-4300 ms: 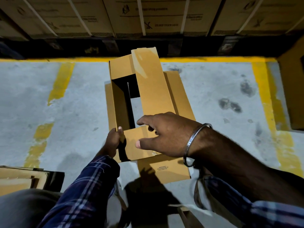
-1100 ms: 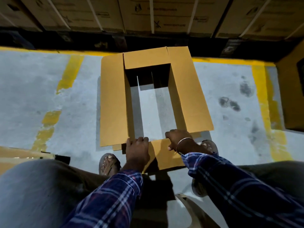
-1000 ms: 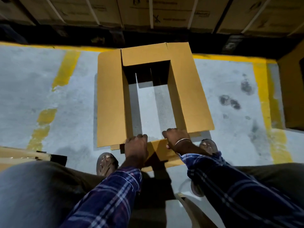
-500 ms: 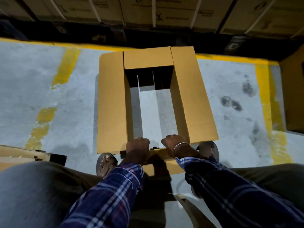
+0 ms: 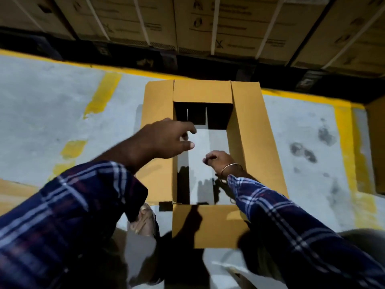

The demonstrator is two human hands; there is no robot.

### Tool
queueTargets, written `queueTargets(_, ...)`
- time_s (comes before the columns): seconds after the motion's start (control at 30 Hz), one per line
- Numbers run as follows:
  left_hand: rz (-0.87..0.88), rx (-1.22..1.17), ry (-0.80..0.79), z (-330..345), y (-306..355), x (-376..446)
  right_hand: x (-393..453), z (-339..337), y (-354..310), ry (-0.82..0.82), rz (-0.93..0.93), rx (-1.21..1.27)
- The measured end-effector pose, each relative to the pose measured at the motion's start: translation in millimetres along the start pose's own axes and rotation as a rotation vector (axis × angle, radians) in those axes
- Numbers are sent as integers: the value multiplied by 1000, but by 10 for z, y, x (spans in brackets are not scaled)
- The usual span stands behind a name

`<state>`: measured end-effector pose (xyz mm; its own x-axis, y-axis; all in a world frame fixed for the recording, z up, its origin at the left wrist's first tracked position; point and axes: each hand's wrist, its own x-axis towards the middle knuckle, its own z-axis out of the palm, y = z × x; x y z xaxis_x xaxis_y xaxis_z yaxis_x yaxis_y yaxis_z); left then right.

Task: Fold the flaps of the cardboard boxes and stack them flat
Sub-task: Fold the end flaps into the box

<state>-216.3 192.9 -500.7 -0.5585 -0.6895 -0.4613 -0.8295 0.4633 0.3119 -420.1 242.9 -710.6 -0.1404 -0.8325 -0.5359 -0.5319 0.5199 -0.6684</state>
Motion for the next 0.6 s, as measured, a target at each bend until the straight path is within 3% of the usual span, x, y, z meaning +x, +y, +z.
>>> queueTargets(0.07, -64, -113, -211, -10, -152, 52, 282, -25, -86, 66, 75, 180)
queueTargets(0.13, -97, -70, -309, -6, -279, 109, 608, -99, -197, 120, 138, 302)
queueTargets(0.27, -76, -30, -239, -36, -330, 166, 1357, -279, -360, 200, 183, 367)
queueTargets(0.43, -86, 14, -244, -76, -282, 145, 1810, -402, -723, 228, 106, 399)
queueTargets(0.5, -67, 21, -249, -72, -259, 152, 1836, -469, -802, 371, 23, 347)
queueTargets(0.6, -25, 25, -238, -80, -265, 125, 1839, -559, -959, 715, -275, 198)
